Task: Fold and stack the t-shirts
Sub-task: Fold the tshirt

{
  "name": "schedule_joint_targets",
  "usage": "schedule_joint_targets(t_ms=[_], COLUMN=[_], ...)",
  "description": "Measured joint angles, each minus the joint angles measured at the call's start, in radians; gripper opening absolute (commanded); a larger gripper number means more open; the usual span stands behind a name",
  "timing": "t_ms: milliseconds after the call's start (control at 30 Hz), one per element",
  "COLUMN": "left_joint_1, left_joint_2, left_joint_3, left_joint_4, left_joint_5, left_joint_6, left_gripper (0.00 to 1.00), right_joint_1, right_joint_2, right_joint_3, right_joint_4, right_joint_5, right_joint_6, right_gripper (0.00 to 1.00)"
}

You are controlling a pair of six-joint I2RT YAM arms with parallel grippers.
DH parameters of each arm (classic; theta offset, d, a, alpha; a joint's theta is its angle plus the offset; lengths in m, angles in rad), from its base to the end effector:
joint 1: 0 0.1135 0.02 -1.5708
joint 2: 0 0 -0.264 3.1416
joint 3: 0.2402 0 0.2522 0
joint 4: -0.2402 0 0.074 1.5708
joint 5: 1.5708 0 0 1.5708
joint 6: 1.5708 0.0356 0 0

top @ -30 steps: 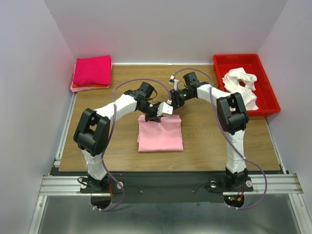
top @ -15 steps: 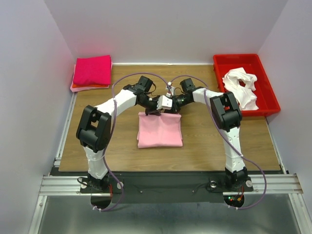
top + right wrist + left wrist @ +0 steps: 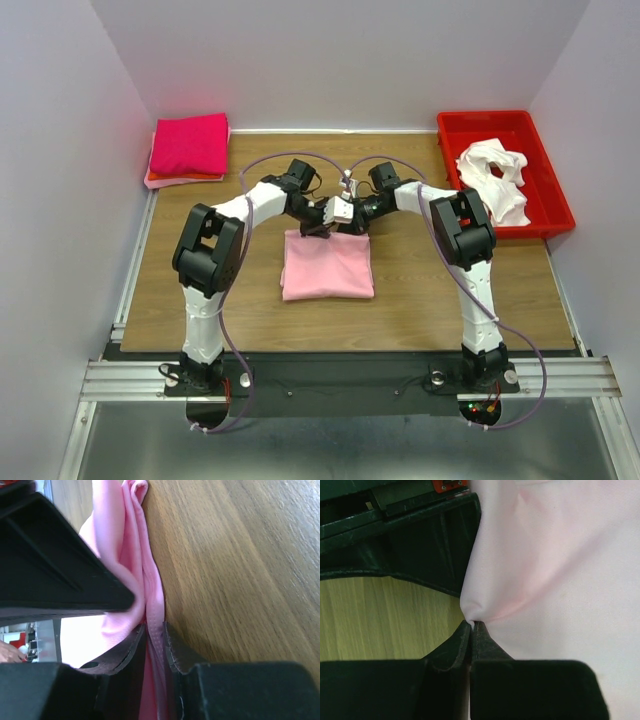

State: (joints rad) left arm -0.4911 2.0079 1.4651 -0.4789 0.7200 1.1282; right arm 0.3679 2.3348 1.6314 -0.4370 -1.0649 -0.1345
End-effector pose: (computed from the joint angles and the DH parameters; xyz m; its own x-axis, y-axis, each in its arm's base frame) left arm 0.3638 -0.2212 0.1916 0.2725 0.6247 -0.7318 0.9615 -0.1491 0.2307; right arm 0.4239 0.1968 0.1085 -0.7713 -0.3669 -0.5201 -0.6239 0.2742 0.7318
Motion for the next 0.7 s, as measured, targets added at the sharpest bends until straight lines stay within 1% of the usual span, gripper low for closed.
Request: schedule_joint_targets(t_ms=[67,167,333,367,467,567,600,700], left_joint_1=[0.0,0.0,-0.002,-0.002,-0.003,-0.005,-0.005,-0.005], left_joint_2=[0.027,0.061,0.112,0.121,0.148,0.167,0.171,0.171], left_joint_3=[0.029,0.071,0.147,0.162,0.197,0.206,0.206,0.212], left_joint_4=[-0.002,-0.016,-0.068,-0.082,-0.112,-0.13,-0.134,-0.148], left_joint_5=[-0.001,-0.002,-0.011,-0.015,-0.021,-0.023,-0.021,-0.02], left_joint_6=[0.001,0.003,0.01,0.012,0.016,0.018,0.018,0.017], left_gripper=[0.14,0.14,0.14,0.14,0.14,0.15,0.15,0.15], right_joint_1=[0.0,0.0,-0.013,-0.019,-0.043,-0.073,-0.08,-0.108], right_joint_2=[0.0,0.0,-0.008,-0.019,-0.063,-0.087,-0.088,-0.088], right_joint_3=[0.0,0.006,0.052,0.059,0.074,0.096,0.105,0.113], right_joint_4=[0.0,-0.008,-0.033,-0.035,-0.034,-0.035,-0.034,-0.031], right_joint_5=[0.003,0.01,0.071,0.103,0.202,0.272,0.282,0.276], right_joint_6=[0.0,0.002,0.017,0.019,0.009,0.006,0.006,0.016], right_gripper=[0.28,0.33,0.54,0.56,0.56,0.5,0.48,0.48])
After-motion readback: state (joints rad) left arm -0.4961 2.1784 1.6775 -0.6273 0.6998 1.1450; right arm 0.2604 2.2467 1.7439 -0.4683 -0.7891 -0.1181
